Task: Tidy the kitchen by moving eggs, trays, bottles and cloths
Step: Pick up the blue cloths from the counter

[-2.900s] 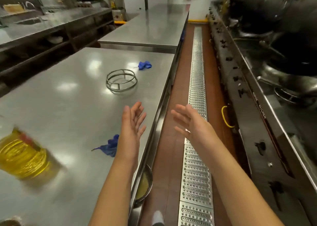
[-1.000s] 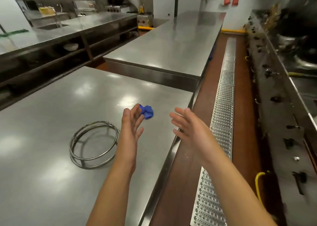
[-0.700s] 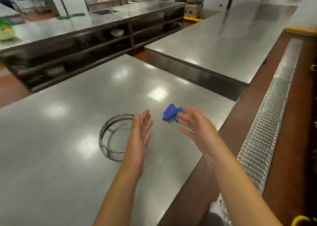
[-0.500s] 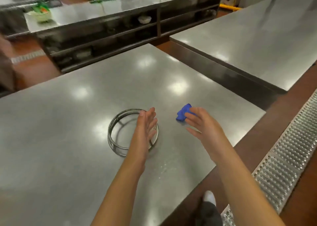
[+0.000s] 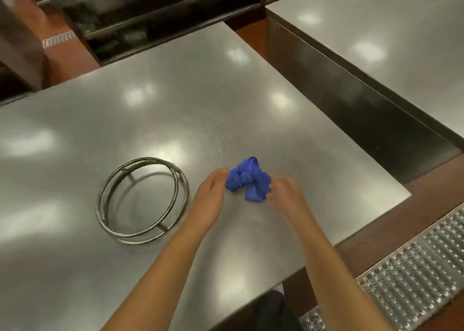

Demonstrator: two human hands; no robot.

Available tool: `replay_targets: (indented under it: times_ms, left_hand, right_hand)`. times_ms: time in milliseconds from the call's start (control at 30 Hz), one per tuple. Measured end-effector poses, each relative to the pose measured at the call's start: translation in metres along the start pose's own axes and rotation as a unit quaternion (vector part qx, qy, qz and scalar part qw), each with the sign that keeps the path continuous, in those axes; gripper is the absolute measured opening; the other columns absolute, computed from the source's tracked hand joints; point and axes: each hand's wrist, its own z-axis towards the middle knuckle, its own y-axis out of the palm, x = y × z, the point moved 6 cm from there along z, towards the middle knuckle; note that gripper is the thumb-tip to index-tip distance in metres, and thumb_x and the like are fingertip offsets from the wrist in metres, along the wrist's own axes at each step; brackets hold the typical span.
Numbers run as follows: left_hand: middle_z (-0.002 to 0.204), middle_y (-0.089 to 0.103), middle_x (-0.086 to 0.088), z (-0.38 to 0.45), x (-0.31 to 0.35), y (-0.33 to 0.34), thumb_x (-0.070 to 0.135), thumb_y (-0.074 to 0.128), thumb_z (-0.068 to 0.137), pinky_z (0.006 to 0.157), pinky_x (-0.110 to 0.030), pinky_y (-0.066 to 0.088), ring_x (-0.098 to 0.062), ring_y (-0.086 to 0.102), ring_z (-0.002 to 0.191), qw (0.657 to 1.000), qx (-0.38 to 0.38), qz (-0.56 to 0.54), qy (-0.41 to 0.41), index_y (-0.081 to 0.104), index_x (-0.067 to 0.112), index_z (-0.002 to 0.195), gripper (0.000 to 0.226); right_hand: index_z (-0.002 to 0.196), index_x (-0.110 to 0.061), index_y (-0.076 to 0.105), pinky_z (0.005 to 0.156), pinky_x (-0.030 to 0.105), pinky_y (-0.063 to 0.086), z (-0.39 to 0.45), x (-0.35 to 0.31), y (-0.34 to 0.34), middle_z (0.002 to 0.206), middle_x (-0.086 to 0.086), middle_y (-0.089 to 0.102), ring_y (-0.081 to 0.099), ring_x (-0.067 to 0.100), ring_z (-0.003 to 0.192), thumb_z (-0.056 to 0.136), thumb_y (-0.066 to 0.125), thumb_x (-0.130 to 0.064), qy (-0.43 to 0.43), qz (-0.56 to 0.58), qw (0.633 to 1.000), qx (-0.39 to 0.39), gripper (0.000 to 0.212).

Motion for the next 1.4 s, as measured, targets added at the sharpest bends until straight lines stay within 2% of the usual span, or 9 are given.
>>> replay_targets:
  times_ms: [67,133,233,400,533,833,967,1233,1400]
  left_hand:
    - [0.101,0.065,0.024,0.020,-0.009,0.017,0.039,0.052,0.100,0.084,-0.008,0.043,0.018,0.057,0.091,0.998,0.010,0.067,0.010,0.060,0.039,0.105,0.009]
    - [0.099,0.068,0.019,0.035,-0.017,0.030,0.047,0.059,0.089,0.083,-0.021,0.049,0.005,0.062,0.092,0.993,0.024,0.108,0.029,0.061,0.042,0.106,0.018]
    - [0.110,0.062,0.014,0.056,-0.030,0.042,0.040,0.065,0.086,0.078,-0.014,0.042,-0.004,0.057,0.098,0.975,0.037,0.216,0.041,0.062,0.030,0.119,0.035]
    - [0.140,0.048,-0.002,0.089,-0.050,0.072,0.056,0.068,0.073,0.097,-0.039,0.047,-0.028,0.049,0.126,0.909,0.006,0.415,0.034,0.048,0.022,0.139,0.077]
    - [0.159,0.027,-0.010,0.098,-0.067,0.091,0.061,0.072,0.073,0.111,-0.041,0.037,-0.031,0.031,0.143,0.885,0.008,0.466,0.006,0.036,0.025,0.148,0.091]
    - [0.106,0.060,-0.006,0.096,-0.065,0.107,0.025,0.070,0.074,0.074,-0.038,0.045,-0.032,0.057,0.093,0.868,0.072,0.478,0.115,0.062,0.017,0.102,0.030]
    - [0.087,0.063,-0.005,0.094,-0.058,0.105,0.009,0.067,0.070,0.061,-0.033,0.039,-0.031,0.059,0.074,0.892,0.086,0.416,0.154,0.063,0.015,0.090,0.021]
    - [0.079,0.062,0.002,0.061,-0.017,0.118,0.008,0.065,0.071,0.058,-0.021,0.027,-0.014,0.049,0.067,0.902,-0.003,0.336,0.272,0.062,0.014,0.088,0.018]
    - [0.075,0.058,0.001,0.045,-0.009,0.124,0.015,0.051,0.073,0.058,-0.024,0.030,-0.014,0.046,0.065,0.885,-0.055,0.341,0.312,0.060,0.013,0.086,0.015]
  right_hand:
    - [0.092,-0.003,0.057,0.071,0.033,0.038,0.022,0.014,-0.012,0.085,0.007,0.056,0.052,0.017,0.078,0.084,0.055,-0.032,0.001,-0.029,1.000,0.002,0.030]
    - [0.103,-0.018,0.059,0.078,0.037,0.046,0.039,0.026,-0.020,0.096,-0.001,0.063,0.058,0.015,0.083,0.081,0.058,-0.040,0.009,-0.040,0.999,0.003,0.031]
    - [0.113,-0.025,0.056,0.090,0.042,0.050,0.063,0.037,-0.024,0.104,-0.004,0.065,0.061,0.015,0.091,0.085,0.062,-0.035,-0.005,-0.068,0.998,-0.004,0.030]
    - [0.127,-0.022,0.054,0.096,0.049,0.051,0.088,0.039,-0.031,0.107,-0.007,0.064,0.064,0.020,0.099,0.088,0.060,-0.037,-0.030,-0.117,0.993,0.004,0.043]
    - [0.134,-0.023,0.052,0.095,0.032,0.047,0.096,0.039,-0.040,0.112,-0.011,0.059,0.060,0.012,0.103,0.095,0.059,-0.027,-0.050,-0.144,0.988,0.004,0.040]
    - [0.136,-0.020,0.053,0.100,0.035,0.049,0.109,0.040,-0.045,0.117,-0.009,0.062,0.062,0.007,0.103,0.094,0.059,-0.017,-0.112,-0.167,0.980,-0.008,0.042]
    - [0.139,-0.022,0.050,0.099,0.034,0.050,0.102,0.034,-0.054,0.127,-0.007,0.059,0.060,0.009,0.110,0.092,0.061,-0.015,-0.151,-0.195,0.969,-0.024,0.048]
    - [0.136,-0.014,0.055,0.103,0.026,0.037,0.080,0.003,-0.061,0.132,-0.003,0.057,0.050,0.016,0.123,0.068,0.062,-0.054,-0.315,-0.367,0.871,-0.090,0.079]
    - [0.107,-0.026,0.063,0.080,0.033,0.051,0.081,0.012,-0.058,0.098,-0.009,0.069,0.064,0.021,0.092,0.067,0.068,-0.056,-0.289,-0.435,0.844,-0.120,0.050]
